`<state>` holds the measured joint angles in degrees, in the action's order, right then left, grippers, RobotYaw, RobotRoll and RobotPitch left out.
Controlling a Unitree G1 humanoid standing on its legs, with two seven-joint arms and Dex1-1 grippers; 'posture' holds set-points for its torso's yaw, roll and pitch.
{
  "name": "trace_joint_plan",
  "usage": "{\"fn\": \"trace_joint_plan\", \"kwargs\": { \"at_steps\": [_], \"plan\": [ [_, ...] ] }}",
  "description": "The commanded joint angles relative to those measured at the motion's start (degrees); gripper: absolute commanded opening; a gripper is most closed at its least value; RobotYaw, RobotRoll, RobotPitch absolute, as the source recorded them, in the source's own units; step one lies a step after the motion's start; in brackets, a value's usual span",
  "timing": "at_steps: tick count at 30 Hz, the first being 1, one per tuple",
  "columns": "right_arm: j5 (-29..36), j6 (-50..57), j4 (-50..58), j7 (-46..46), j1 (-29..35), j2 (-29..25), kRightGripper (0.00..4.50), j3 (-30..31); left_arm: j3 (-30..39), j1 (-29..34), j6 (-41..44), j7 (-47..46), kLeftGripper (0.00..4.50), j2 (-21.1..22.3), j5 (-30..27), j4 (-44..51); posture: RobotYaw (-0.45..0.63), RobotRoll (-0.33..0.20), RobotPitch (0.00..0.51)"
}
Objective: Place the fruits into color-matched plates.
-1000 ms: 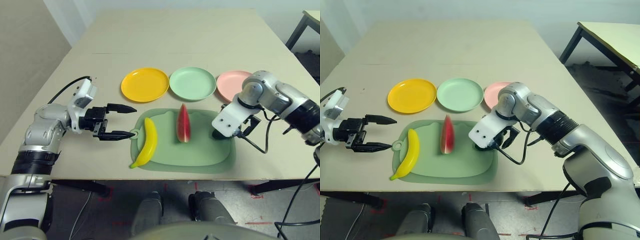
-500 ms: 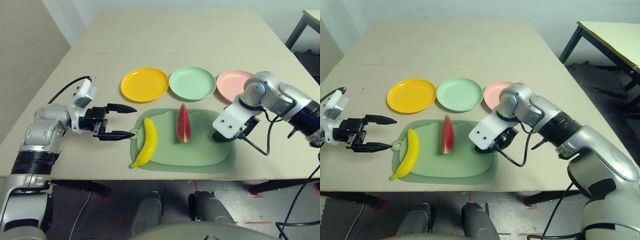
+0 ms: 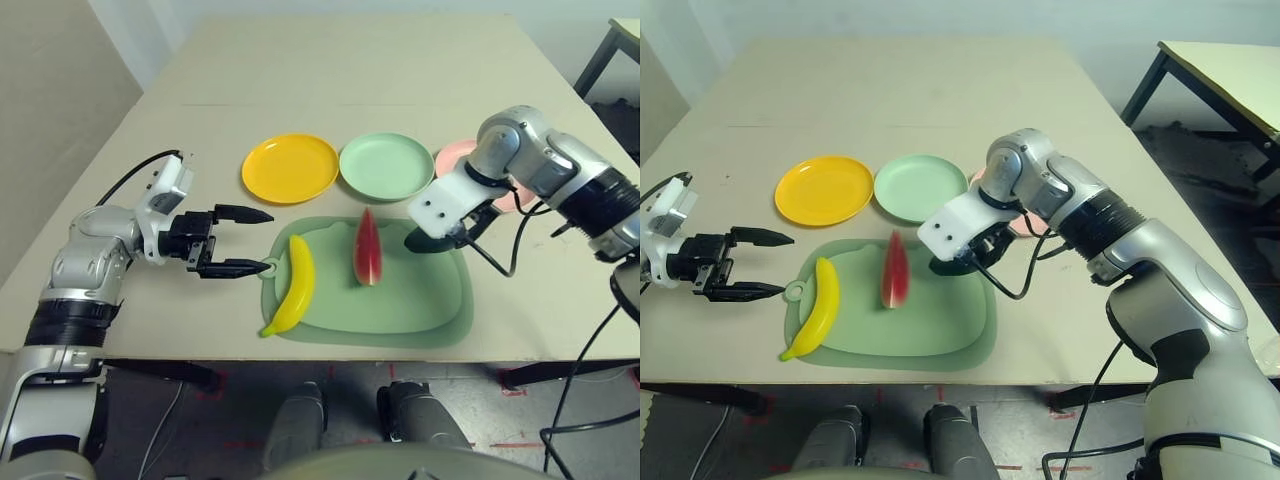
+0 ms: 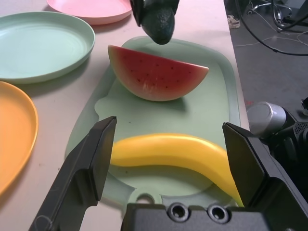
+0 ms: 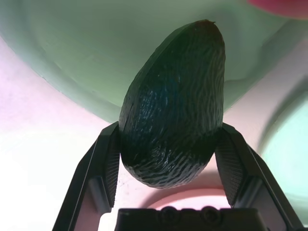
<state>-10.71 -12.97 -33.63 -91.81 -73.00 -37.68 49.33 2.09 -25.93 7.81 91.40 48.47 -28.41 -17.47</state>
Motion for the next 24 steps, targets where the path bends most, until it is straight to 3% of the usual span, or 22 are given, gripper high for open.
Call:
{"fn": "trace_joint_plan", "kwargs": {
  "at_steps": [1,10,16,22,24],
  "plan": [
    [-4.2,-2.8,-12.9,5.0,-4.8,5.4,3.09,-3.4,0.7,-0.2,-1.2,-2.4,4.5,-0.8,1.9,-0.9,0.01,0.0,0.118],
    [-15.0,-8.2,-37.9,26.6,-11.9,17.4,3.09,-6.0,2.1,-0.8,-2.2,-16.1,4.5,-3.1,7.2,-2.5,0.03,0.0,0.122],
    [-21.1,-5.9,-43.4,39.4,-11.1,20.4,3.09,-6.1,2.8,0.4,-4.3,-19.4,4.5,-3.0,8.7,-3.6,0.05,0.0,0.132],
    [-23.8,-4.9,-44.8,43.6,-9.4,21.6,3.09,-7.4,2.8,0.7,-4.3,-19.4,4.5,-2.8,8.6,-3.2,0.05,0.0,0.135],
    [-24.1,-5.4,-44.8,44.2,-9.2,21.4,3.82,-8.2,2.4,1.3,-4.8,-18.7,4.5,-2.3,9.0,-2.8,0.05,0.0,0.136]
  ]
}}
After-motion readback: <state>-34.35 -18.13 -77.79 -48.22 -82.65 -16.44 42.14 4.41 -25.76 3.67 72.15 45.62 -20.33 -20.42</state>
